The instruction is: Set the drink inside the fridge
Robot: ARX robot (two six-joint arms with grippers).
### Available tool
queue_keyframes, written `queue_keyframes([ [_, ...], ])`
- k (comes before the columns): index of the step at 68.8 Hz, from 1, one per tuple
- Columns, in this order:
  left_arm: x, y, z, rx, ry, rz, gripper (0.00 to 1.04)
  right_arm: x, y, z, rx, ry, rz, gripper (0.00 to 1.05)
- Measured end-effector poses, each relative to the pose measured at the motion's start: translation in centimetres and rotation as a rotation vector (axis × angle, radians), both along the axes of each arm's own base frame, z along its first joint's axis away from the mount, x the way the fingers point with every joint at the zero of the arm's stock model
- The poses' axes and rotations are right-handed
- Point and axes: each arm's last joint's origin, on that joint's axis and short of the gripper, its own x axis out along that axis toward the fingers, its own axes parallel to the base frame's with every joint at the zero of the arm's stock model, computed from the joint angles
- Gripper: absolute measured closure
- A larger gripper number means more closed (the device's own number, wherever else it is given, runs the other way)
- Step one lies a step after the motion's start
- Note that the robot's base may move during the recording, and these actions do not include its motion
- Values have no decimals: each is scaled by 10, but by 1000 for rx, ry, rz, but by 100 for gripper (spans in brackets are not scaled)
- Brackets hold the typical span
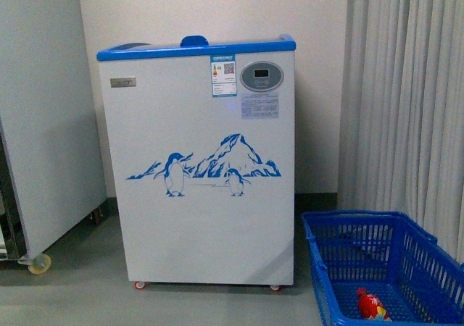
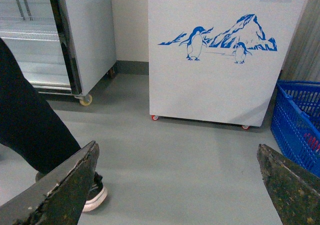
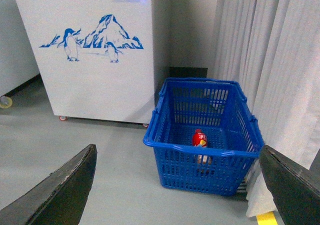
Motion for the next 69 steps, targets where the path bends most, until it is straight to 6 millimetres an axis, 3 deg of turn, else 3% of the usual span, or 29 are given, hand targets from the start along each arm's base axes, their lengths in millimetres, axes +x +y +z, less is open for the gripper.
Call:
queue_keyframes([
  [69,0,0,0,0,0,0,8,0,0,0,0,0,0,8],
])
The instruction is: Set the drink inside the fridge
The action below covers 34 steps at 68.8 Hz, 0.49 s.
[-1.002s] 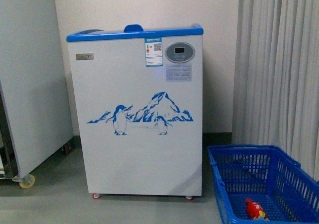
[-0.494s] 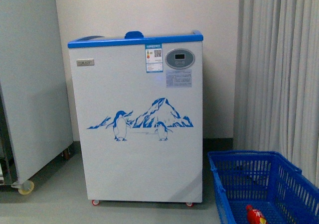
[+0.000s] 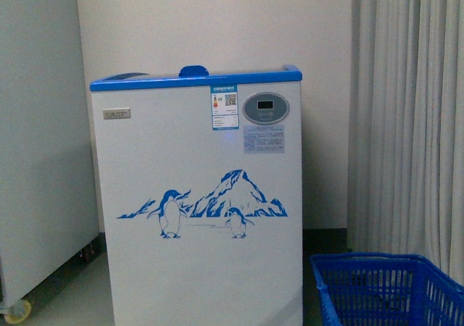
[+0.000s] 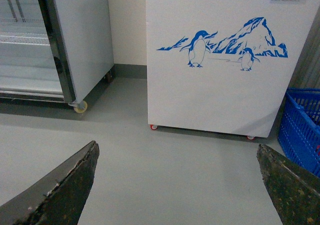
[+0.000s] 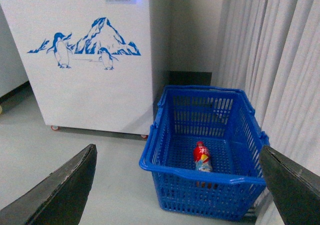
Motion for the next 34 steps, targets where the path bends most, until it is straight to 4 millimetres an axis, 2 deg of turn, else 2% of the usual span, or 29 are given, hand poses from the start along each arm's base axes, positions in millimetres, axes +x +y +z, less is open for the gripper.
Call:
queue_keyframes([
  [34,0,0,0,0,0,0,8,0,0,0,0,0,0,8],
])
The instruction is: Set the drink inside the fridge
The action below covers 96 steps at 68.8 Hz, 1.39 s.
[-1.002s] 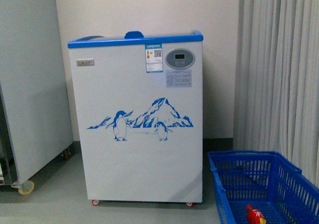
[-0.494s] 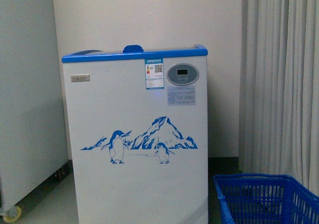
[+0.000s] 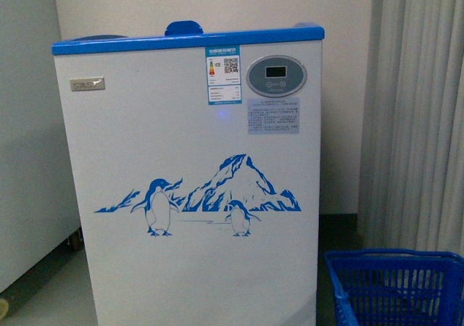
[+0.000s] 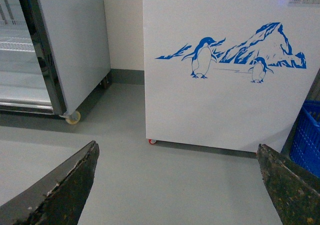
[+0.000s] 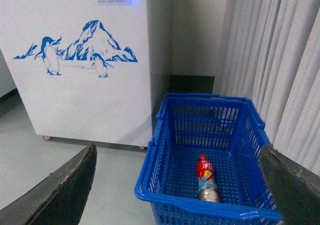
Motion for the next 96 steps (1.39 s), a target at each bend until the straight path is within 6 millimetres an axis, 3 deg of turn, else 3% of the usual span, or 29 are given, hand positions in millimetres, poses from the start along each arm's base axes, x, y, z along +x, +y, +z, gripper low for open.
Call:
queue_keyframes([
  [57,0,0,0,0,0,0,8,0,0,0,0,5,-5,8],
  [64,0,0,0,0,0,0,8,7,-8,-1,35,395,-183,8],
  [70,0,0,0,0,0,1,8,32,-26,-13,65,605,-280,8],
  [83,0,0,0,0,0,0,8,107,-73,-44,47,735,-377,8],
  [88,0,0,0,0,0,1,8,135,-84,-77,12,823,-362,8],
  [96,0,0,0,0,0,0,8,161,-94,-127,1,945,-352,8],
])
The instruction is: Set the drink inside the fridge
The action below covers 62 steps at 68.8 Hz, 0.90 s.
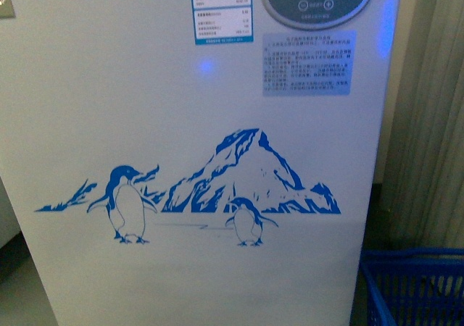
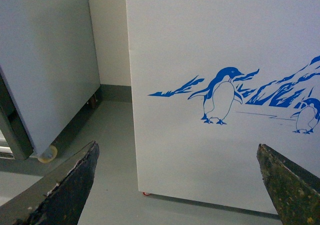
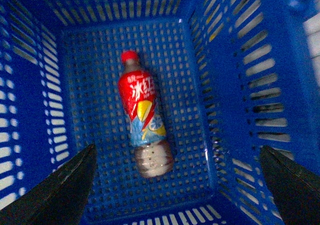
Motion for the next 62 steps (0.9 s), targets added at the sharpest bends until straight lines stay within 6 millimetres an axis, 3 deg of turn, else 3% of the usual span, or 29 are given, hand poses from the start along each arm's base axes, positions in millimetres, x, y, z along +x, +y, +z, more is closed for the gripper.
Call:
queue_keyframes([
  [16,0,0,0,0,0,0,8,37,-13,-104,69,183,12,8],
  [31,0,0,0,0,0,0,8,60,-22,-183,124,282,14,8],
  [48,0,0,0,0,0,0,8,64,-26,-224,148,338,9,8],
  [62,0,0,0,0,0,0,8,60,-23,-227,172,335,8,37],
])
